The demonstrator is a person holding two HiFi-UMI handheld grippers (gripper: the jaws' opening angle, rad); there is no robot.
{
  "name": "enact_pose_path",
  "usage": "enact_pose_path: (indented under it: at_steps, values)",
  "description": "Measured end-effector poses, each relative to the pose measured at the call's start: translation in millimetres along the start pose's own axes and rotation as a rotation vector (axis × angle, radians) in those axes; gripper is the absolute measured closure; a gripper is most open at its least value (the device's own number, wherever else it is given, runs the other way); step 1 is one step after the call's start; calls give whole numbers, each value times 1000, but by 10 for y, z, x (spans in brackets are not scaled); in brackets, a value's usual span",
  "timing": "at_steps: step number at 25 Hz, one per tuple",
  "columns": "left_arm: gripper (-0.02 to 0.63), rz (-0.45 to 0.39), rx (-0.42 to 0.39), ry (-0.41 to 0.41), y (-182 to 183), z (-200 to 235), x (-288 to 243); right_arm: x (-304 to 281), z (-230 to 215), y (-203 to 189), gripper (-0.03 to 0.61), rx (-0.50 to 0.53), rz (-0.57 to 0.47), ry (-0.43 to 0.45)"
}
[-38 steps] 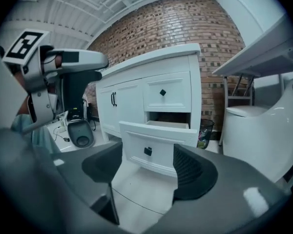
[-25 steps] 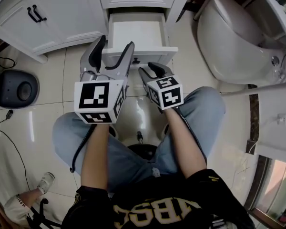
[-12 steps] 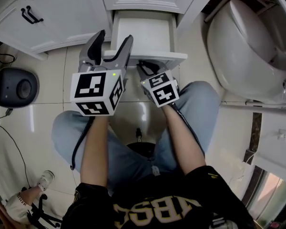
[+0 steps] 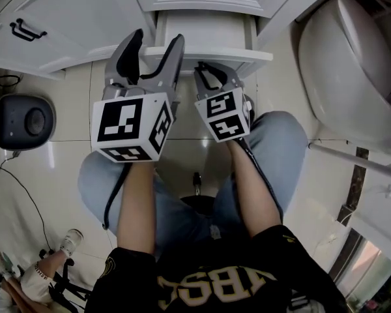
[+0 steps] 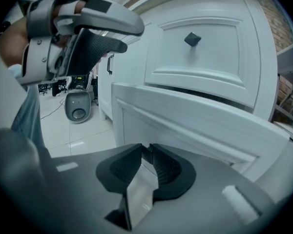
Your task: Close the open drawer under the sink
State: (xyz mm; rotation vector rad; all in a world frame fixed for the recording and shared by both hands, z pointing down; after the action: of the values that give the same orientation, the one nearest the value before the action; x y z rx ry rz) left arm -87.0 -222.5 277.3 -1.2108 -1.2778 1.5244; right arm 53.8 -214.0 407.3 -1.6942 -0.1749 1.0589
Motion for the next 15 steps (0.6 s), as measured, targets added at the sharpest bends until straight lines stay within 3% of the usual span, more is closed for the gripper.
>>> enact_pose_path:
  at_steps: [15]
  values:
    - [331, 89, -14, 20, -193, 192, -140, -437, -637, 217, 506, -42, -103, -53]
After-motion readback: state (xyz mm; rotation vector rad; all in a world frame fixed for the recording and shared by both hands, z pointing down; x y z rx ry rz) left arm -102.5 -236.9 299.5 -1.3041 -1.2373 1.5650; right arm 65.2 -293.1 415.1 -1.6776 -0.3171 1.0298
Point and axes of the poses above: the fingertips, and each gripper's own axes: x backward along the fingers, z to its left, y out of its top, the point moved 9 cm from there along x, backward along the fingers, and after that the axes turned 15 degrees about y, right-handed, at the moved point
